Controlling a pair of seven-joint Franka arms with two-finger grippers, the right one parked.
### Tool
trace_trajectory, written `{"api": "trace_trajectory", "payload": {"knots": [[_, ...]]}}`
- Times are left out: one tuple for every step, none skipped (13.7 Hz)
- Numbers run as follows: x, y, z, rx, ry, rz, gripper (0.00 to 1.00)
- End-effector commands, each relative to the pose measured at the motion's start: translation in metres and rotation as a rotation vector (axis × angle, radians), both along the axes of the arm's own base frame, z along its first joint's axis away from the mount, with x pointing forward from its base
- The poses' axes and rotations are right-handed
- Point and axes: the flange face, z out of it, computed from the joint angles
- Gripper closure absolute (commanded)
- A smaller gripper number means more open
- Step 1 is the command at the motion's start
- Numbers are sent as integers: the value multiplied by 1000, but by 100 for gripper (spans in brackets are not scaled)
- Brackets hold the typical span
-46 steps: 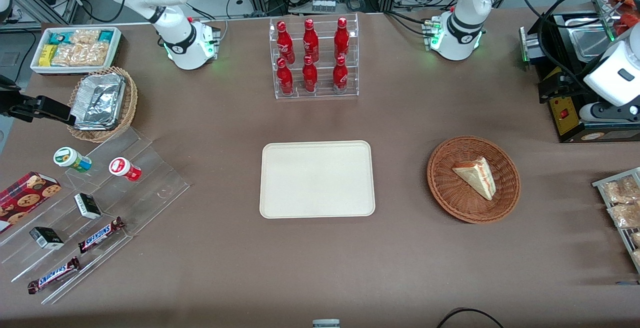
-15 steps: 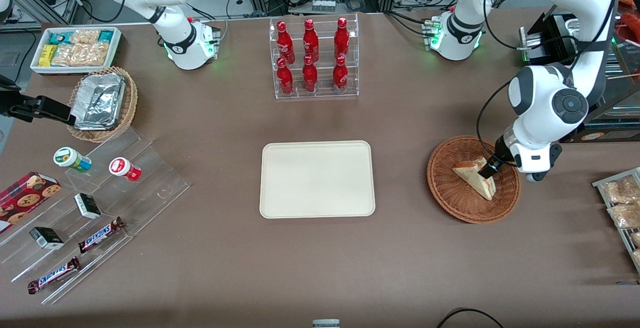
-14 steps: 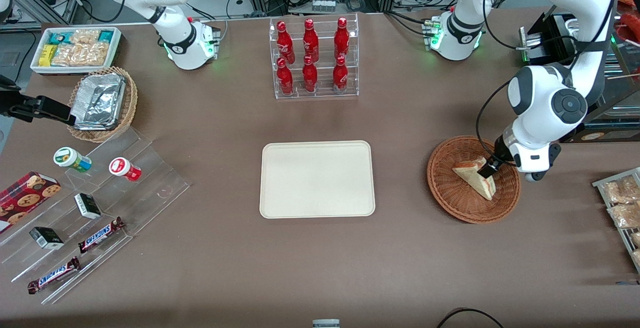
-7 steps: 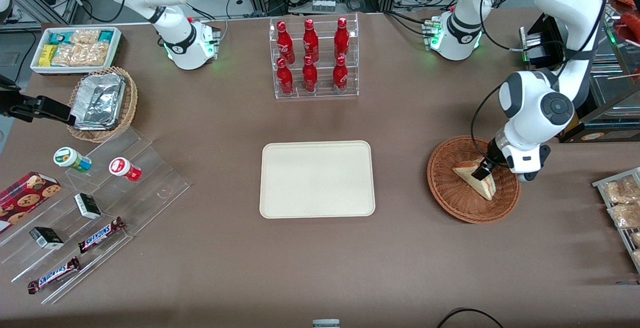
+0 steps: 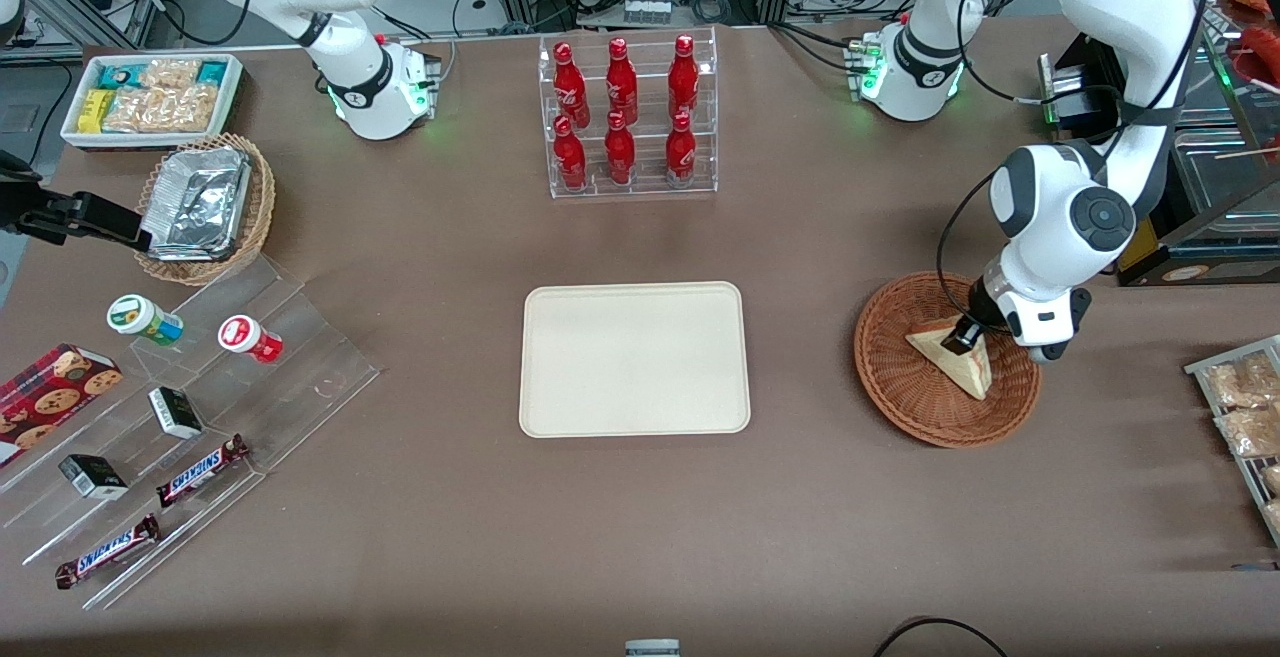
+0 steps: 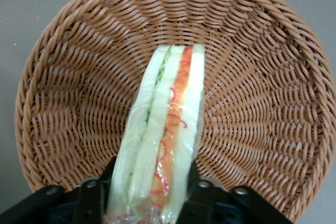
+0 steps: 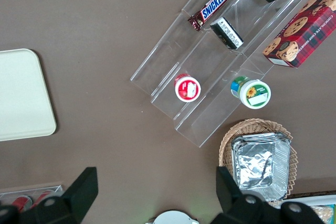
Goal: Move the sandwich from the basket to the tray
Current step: 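Lower the left gripper and close it on the sandwich's wrapped edge, then lift the sandwich and carry it with the left gripper toward the cream tray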
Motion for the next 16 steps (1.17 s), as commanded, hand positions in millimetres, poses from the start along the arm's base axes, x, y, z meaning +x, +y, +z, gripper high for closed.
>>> {"api": "trace_trajectory", "payload": {"knots": [[3, -4, 5, -8, -16, 24, 100], [8, -5, 12, -9, -30, 17, 100], [9, -12, 19, -5, -24, -16, 100], [11, -23, 32, -2, 0, -56, 100], [15, -26, 49, 12, 28, -105, 100], [18, -30, 71, 24, 64, -147, 100], [21, -44, 92, 37, 88, -193, 100], [24, -62, 112, 57, 109, -242, 100], [27, -82, 131, 77, 131, -290, 100], [28, -111, 150, 81, 134, -342, 100], [25, -137, 160, 77, 128, -383, 100], [20, -165, 167, 71, 113, -428, 100], [13, -191, 168, 64, 107, -475, 100], [7, -216, 168, 53, 104, -521, 100], [1, -246, 170, 37, 90, -574, 100], [-1, -272, 174, 27, 73, -620, 100]]}}
